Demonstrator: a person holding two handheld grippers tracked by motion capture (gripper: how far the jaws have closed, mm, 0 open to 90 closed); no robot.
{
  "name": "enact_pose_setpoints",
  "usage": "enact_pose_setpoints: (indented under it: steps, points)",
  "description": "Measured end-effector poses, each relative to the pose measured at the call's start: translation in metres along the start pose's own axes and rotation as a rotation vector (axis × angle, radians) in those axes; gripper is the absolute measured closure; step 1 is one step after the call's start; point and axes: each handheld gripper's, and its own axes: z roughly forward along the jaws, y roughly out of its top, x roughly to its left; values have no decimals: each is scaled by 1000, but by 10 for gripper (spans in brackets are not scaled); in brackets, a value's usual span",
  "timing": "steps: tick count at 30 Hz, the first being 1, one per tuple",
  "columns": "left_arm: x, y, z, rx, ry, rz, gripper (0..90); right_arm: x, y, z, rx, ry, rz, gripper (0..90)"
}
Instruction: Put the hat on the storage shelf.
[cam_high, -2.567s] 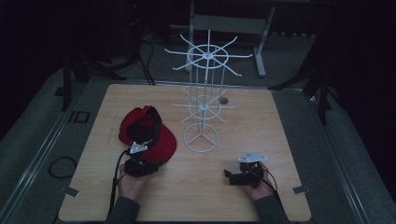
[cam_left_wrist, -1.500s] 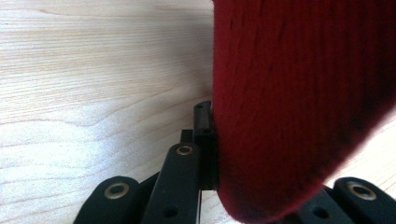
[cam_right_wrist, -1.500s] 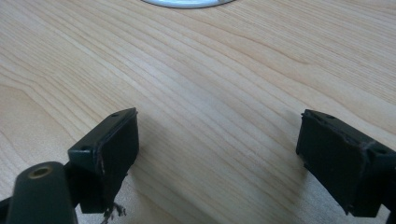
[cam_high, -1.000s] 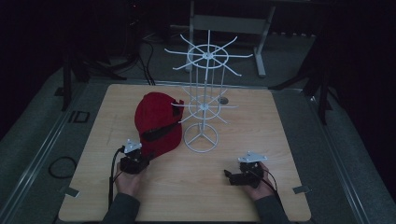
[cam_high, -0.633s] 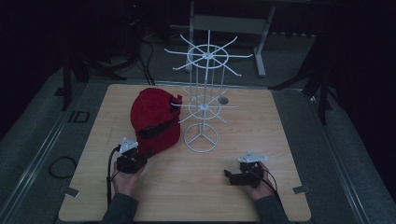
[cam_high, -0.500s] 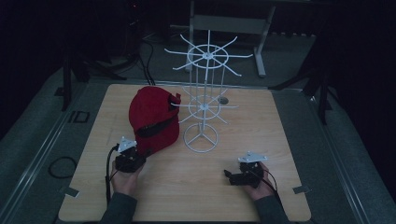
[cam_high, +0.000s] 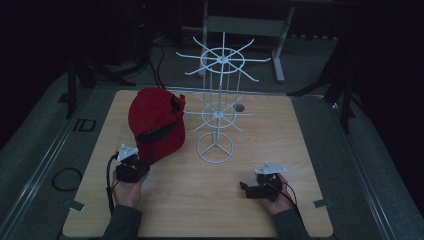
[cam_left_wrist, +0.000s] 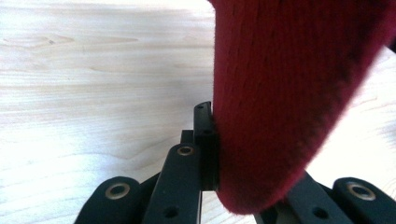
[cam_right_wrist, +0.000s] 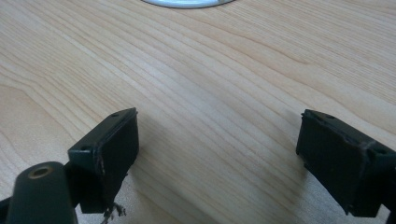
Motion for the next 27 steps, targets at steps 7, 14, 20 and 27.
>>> enact_pose_setpoints:
  steps: [7,14,20,27]
  points:
    - [3,7,-6,-27,8,-12,860,0,0,0,0,0,0,129]
    - [4,11,-9,-44,15,-19,860,0,0,0,1,0,1,129]
    - [3,16,-12,-57,18,-10,860,0,0,0,0,0,1,129]
    - [2,19,-16,-70,16,-23,860,0,0,0,1,0,1,129]
